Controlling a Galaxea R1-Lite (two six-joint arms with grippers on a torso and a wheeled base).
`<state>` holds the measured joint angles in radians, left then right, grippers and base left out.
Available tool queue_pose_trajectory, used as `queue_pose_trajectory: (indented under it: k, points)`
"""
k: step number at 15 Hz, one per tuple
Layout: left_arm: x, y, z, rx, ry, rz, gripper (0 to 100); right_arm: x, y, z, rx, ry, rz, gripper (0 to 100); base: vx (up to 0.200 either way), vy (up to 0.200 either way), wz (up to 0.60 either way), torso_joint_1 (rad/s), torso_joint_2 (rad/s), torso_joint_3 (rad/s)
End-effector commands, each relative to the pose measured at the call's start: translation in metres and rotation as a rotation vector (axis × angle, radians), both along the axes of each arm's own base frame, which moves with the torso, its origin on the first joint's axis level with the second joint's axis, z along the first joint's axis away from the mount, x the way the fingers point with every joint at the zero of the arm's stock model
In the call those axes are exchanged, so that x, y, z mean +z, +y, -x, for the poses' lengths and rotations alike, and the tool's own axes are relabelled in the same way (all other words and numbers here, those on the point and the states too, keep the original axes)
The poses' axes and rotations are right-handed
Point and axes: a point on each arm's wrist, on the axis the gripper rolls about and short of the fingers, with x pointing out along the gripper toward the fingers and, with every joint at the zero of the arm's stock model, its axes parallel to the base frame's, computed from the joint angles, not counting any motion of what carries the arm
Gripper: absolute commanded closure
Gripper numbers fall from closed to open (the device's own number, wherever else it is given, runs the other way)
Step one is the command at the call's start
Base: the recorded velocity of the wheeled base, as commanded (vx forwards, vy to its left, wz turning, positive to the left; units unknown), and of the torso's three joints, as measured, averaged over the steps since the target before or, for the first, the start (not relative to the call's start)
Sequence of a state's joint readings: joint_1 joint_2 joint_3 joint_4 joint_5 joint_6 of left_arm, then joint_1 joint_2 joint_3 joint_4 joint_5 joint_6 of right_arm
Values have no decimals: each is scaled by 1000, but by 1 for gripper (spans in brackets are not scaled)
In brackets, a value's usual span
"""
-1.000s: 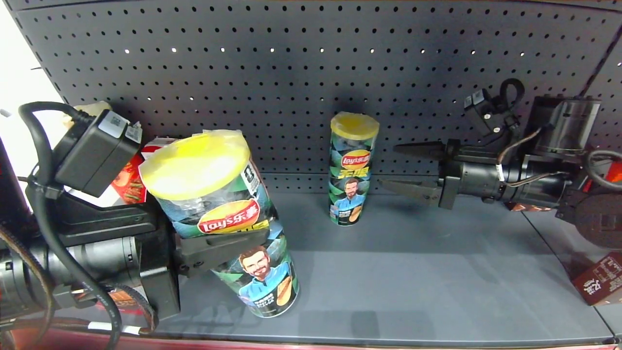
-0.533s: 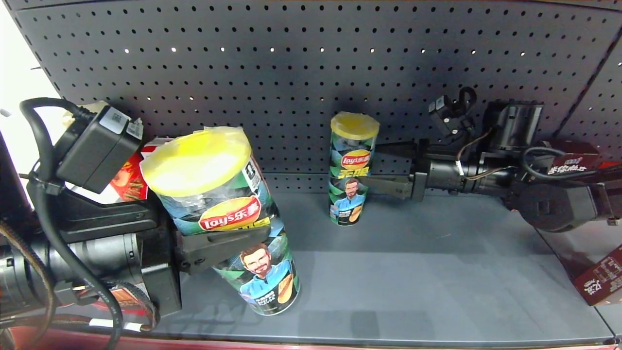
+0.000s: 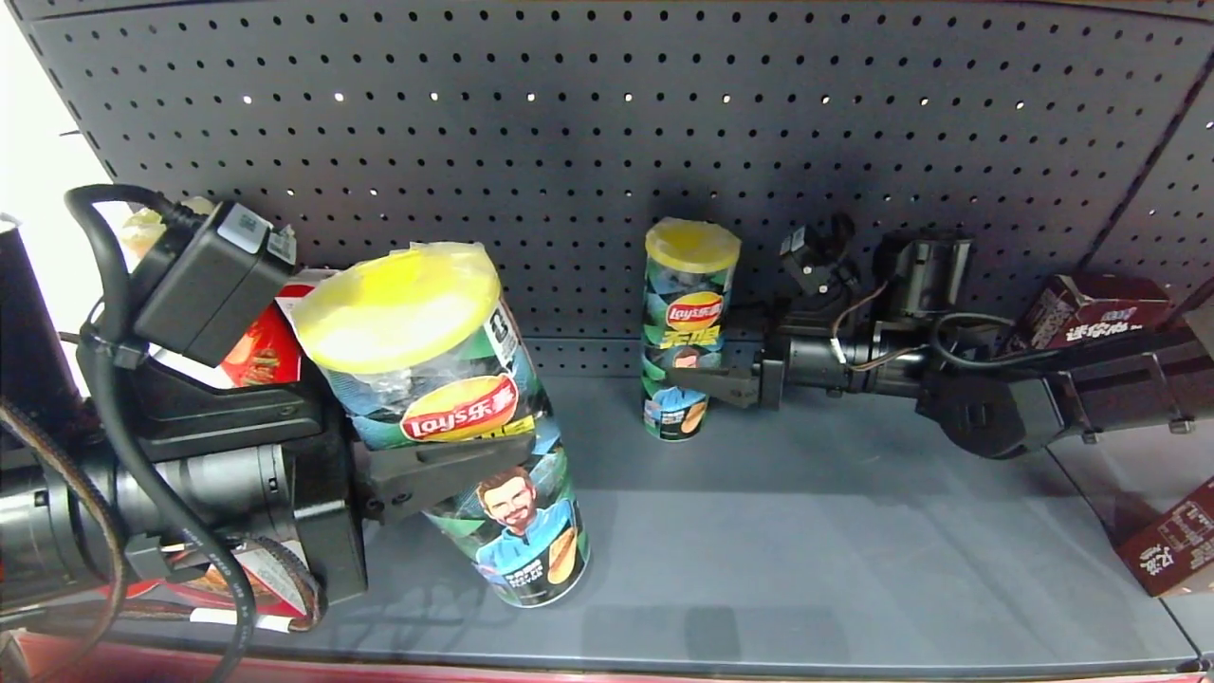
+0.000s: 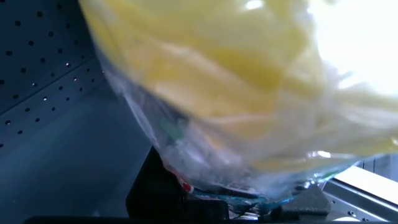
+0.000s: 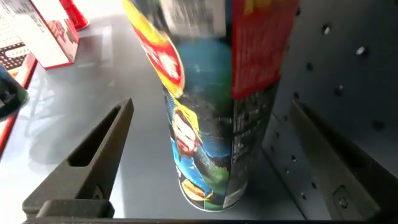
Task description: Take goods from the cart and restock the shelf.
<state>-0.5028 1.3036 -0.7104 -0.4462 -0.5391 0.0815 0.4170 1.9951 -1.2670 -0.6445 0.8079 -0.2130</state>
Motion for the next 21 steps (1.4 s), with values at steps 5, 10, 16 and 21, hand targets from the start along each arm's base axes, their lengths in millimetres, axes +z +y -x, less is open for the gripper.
queue_pose_trajectory:
  k: [5, 10, 16, 21]
  points:
    - [-1, -1, -2, 0, 6, -3, 100, -15, 13, -16, 13, 16, 6, 0, 0, 0, 0, 0, 0, 0]
    - [-1, -1, -2, 2, 6, -3, 100, -23, 24, -23, 27, 19, 8, 0, 0, 0, 0, 0, 0, 0]
    - [-1, -1, -2, 3, 4, -3, 100, -17, 30, -13, 37, 0, -2, 100, 0, 0, 0, 0, 0, 0]
    - [0, 0, -1, 2, 2, -1, 100, 23, 21, 49, 20, -26, -23, 100, 0, 0, 0, 0, 0, 0]
